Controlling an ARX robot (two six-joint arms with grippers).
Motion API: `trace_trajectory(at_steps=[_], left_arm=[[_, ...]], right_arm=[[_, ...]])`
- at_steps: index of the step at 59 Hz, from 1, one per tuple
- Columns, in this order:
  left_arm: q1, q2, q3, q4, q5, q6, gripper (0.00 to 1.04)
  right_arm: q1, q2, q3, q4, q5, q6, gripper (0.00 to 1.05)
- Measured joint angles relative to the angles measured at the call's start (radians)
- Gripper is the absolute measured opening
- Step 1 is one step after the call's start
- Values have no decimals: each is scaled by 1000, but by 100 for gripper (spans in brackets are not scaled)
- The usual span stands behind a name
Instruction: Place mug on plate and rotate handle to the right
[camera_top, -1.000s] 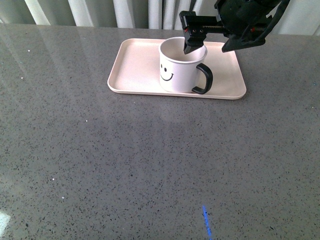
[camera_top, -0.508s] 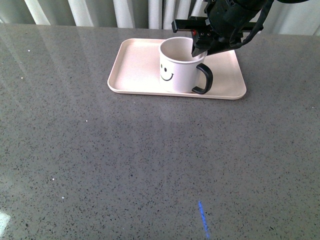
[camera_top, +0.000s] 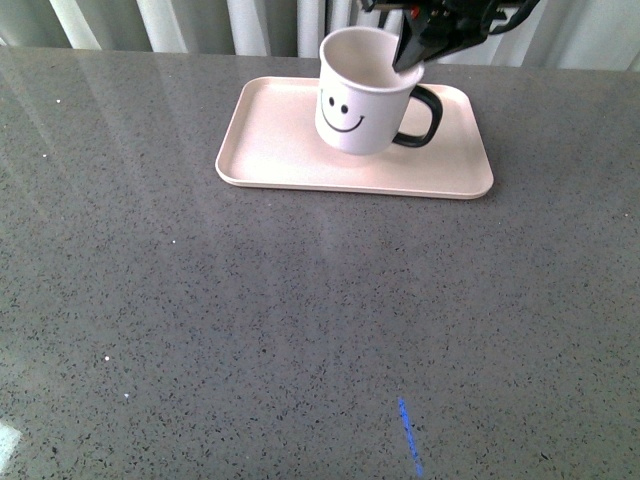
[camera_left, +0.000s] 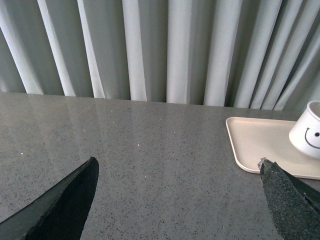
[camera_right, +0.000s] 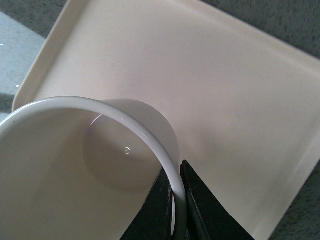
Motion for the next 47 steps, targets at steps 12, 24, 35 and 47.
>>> trace_trajectory(at_steps=[12,24,35,47], left_arm=[[0,0,0,0,0,0,96],[0,0,0,0,0,0,96],[0,0,0,0,0,0,96],[0,0,0,0,0,0,96]], right_arm=[[-48,53,157,-135,-43,-201,2],[-61,162,300,-241,-71,-351,2],[-60,250,447,-322,-98,-435,2],[-56,282,536,-362,-98,-489,2]])
